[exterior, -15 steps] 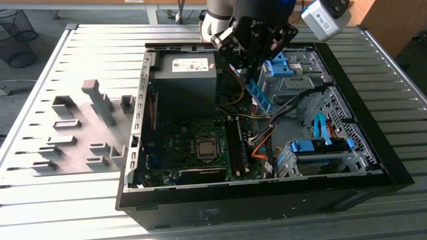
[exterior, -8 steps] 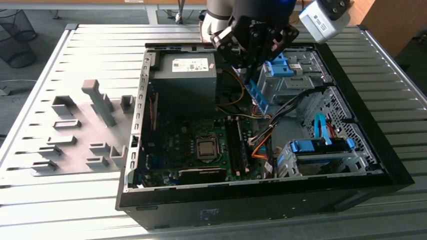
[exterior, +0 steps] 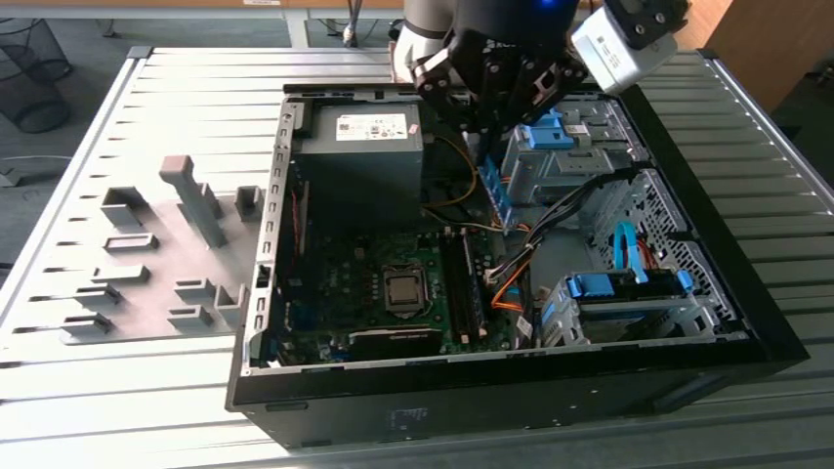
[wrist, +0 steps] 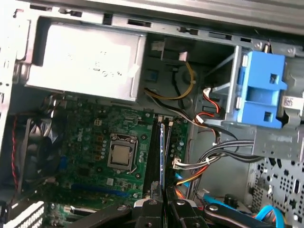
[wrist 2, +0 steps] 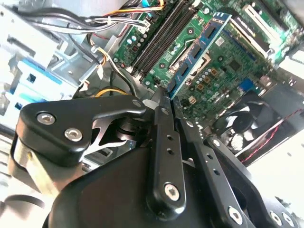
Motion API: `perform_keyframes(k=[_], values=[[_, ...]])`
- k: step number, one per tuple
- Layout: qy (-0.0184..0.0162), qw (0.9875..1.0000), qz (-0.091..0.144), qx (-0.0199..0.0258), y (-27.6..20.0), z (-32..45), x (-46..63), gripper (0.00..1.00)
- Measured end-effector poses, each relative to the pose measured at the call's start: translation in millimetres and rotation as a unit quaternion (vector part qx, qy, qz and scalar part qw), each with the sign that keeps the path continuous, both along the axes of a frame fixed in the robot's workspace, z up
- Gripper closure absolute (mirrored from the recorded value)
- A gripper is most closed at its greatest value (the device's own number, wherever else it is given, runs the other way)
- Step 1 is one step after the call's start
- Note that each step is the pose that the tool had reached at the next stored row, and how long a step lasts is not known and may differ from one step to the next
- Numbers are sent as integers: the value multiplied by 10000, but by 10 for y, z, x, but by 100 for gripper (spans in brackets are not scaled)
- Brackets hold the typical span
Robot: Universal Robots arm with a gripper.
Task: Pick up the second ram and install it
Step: 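Insert the second ram into the second slot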
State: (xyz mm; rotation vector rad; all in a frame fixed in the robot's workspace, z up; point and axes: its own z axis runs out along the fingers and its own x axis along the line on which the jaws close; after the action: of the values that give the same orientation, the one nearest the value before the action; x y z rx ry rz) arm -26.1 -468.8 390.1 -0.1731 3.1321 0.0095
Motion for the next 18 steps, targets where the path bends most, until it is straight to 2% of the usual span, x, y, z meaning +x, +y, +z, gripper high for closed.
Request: perform_keyframes(k=[3, 7, 12, 14, 18], values=[[0, 9996, -278, 0, 0, -7, 0, 86], [0, 9984, -569, -1, 0, -19, 0, 86], [33, 9983, -578, -1, 0, -66, 0, 86], [35, 9983, -577, -2, 0, -94, 0, 86], [35, 9983, -577, -2, 0, -98, 0, 86]])
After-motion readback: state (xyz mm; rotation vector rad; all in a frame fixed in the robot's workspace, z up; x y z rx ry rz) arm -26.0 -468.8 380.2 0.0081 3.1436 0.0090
